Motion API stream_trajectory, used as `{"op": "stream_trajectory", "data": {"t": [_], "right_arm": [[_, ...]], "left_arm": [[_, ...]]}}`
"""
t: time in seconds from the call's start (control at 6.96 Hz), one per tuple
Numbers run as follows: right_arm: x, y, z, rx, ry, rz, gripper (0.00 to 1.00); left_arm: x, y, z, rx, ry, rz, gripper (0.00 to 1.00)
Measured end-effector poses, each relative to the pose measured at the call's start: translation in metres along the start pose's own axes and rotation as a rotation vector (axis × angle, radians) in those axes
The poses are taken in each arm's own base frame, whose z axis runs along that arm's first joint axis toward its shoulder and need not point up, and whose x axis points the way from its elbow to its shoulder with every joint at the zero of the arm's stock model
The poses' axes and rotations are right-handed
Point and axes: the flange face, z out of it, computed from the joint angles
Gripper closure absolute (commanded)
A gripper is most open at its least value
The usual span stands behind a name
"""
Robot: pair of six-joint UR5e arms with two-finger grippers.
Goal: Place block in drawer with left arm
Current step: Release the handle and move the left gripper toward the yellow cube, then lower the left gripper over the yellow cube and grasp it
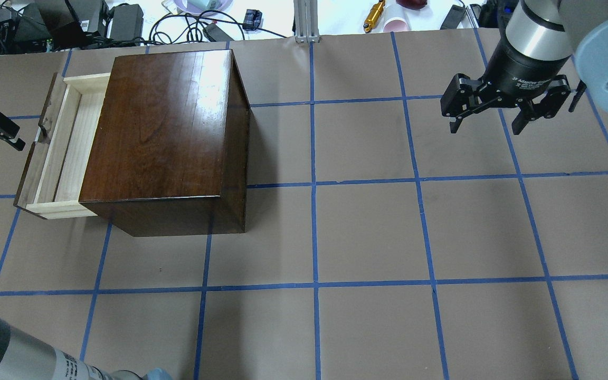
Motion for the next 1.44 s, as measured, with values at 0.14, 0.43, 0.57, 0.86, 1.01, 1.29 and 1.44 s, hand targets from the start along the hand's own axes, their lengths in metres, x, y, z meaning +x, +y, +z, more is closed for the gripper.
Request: {"op": "stream_trajectory", "data": {"t": [0.14, 0.43, 0.57, 0.86, 1.01, 1.29, 1.44], "right_arm": [[0.000, 0.000, 0.000, 0.000, 0.000, 0.000, 0.00], [0.000, 0.000, 0.000, 0.000, 0.000, 0.000, 0.00], [0.000, 0.000, 0.000, 0.000, 0.000, 0.000, 0.00], [0.000, 0.000, 0.000, 0.000, 0.000, 0.000, 0.00], [0.000, 0.000, 0.000, 0.000, 0.001, 0.000, 0.00], [0.000, 0.000, 0.000, 0.000, 0.000, 0.000, 0.00], [0.000, 0.000, 0.000, 0.000, 0.000, 0.000, 0.00]], "left_arm": [[-0.008, -0.009, -0.012, 0.022, -0.020, -0.002, 0.00], [-0.022, -0.023, -0.024, 0.047, -0.048, -0.015, 0.00], [-0.034, -0.029, -0.026, 0.053, -0.063, -0.026, 0.00], [-0.076, -0.043, -0.021, 0.057, -0.092, -0.058, 0.00], [-0.102, -0.051, -0.015, 0.063, -0.104, -0.074, 0.00], [-0.145, -0.074, -0.007, 0.095, -0.132, -0.083, 0.00], [-0.167, -0.083, -0.002, 0.112, -0.145, -0.085, 0.00]]}}
